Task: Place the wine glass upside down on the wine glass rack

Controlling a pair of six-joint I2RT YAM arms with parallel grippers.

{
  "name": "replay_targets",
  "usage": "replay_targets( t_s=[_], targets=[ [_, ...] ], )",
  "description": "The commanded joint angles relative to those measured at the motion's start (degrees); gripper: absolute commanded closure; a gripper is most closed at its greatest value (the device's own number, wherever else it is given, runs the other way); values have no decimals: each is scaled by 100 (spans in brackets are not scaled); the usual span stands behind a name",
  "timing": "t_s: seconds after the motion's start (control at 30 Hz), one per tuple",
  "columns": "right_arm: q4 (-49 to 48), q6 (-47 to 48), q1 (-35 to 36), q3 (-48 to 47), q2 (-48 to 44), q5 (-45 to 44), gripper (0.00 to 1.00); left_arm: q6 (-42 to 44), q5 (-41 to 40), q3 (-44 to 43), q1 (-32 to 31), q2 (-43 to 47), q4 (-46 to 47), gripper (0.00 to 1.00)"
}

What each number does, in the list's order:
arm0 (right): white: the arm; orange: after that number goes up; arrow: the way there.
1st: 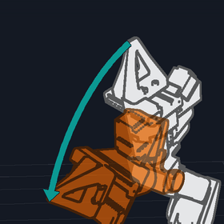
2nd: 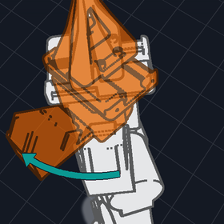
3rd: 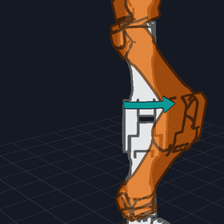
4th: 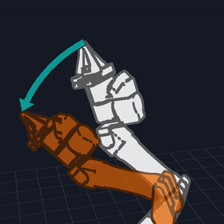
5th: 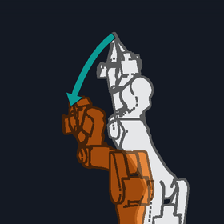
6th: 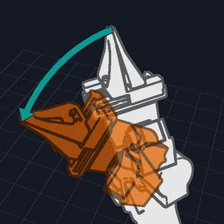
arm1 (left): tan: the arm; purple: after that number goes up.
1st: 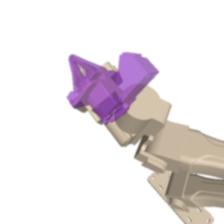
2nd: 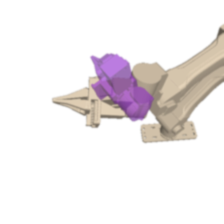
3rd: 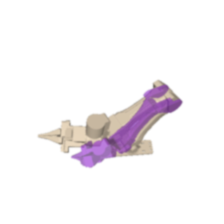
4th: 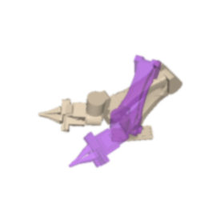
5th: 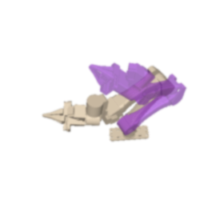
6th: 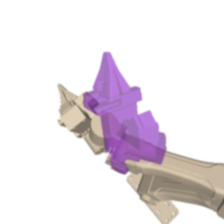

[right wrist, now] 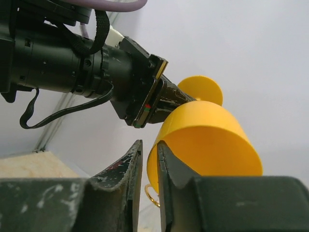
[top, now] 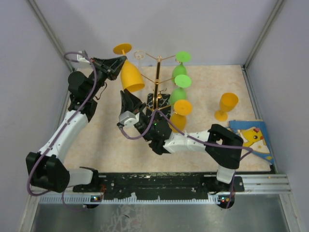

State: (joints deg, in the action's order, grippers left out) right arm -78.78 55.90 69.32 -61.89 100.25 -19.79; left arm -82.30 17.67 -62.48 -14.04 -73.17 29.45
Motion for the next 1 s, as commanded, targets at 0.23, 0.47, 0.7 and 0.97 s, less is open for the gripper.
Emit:
replay_targets(
  t_s=[0.23,0.47,0.7,0.97],
  targets=[
    [41,-211,56,363,-961,-403,25,2049,504,-1285,698,-241,804,100],
    [1105,-648,55,409,-1682,-1090,1,3435,1052,-1613,1254,-141,346,100],
    [3383,-1625,-35,-247,-2430,-2068,1,6091,506,-1454,1268,439,-966,100],
    [6641,-3724,-779,-1325,-3103,-2337,1,7641,-162,-17,1268,1237,-704,100]
  ],
)
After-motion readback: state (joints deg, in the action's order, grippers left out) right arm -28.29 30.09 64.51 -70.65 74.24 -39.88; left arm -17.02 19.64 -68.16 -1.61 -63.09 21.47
